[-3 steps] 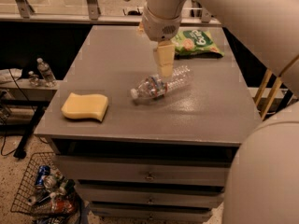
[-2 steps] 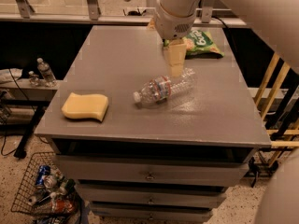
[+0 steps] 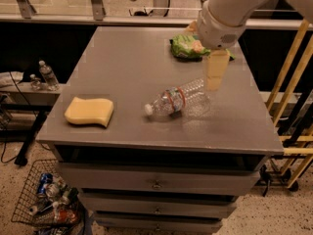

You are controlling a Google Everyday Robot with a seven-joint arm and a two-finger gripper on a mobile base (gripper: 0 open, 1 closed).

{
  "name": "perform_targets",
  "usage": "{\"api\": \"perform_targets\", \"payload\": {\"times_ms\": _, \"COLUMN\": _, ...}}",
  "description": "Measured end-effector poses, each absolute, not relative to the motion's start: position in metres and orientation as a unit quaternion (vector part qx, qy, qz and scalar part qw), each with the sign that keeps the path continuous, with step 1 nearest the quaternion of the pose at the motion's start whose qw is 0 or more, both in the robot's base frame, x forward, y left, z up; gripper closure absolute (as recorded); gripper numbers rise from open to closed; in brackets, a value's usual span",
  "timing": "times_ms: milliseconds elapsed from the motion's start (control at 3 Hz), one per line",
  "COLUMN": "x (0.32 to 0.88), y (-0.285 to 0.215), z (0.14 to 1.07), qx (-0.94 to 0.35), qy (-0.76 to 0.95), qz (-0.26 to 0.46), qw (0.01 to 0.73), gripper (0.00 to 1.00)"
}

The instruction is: Knock water bottle over

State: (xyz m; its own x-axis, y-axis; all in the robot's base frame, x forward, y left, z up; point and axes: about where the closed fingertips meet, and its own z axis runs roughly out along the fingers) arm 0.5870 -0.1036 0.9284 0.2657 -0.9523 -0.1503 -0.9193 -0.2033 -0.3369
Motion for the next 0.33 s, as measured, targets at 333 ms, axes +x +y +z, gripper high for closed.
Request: {"api": "perform_targets", "payload": {"times_ms": 333, "x": 0.5847, "y": -0.1117, "z": 0.9275, "qx": -0.77, "qy": 0.609, "qz": -0.044, "qw": 0.184, "gripper": 0.0}}
